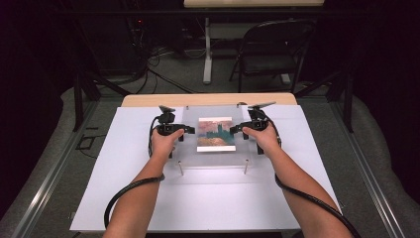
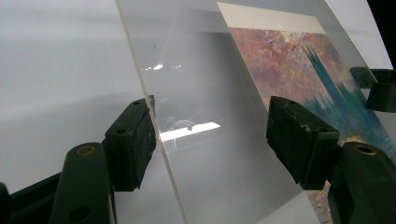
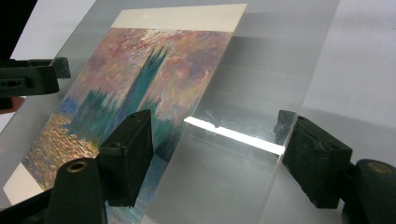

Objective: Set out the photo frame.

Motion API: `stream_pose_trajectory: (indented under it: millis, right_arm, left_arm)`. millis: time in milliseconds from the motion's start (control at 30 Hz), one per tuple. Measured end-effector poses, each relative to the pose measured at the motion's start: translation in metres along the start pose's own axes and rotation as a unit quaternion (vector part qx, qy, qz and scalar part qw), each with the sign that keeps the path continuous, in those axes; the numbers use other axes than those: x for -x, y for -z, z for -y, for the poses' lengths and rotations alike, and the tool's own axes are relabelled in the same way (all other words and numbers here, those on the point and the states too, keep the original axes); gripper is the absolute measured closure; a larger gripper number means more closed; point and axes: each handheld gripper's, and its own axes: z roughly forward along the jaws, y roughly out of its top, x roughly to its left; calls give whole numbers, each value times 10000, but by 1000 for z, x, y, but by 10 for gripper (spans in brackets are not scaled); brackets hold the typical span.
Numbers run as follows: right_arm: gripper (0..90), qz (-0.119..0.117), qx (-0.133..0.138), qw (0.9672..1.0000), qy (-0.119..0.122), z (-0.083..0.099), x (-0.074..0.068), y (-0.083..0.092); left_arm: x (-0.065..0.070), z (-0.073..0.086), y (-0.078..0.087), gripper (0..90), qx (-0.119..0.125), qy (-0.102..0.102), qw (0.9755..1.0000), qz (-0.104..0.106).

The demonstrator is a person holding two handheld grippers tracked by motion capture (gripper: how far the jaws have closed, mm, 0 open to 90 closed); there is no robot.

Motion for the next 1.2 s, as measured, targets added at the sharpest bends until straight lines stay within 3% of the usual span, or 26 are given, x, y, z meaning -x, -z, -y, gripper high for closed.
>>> stream_pose_trajectory:
  millis: [467,1200]
  right_arm:
    - [287,125,103,9998,104,0,-8,9]
    - [306,323,323,9969,633,0,-34,35]
  left_arm:
    - [7,0,9,350,106,-110,9999,-31]
    - [22,2,43,425,359,-414,9984,-100]
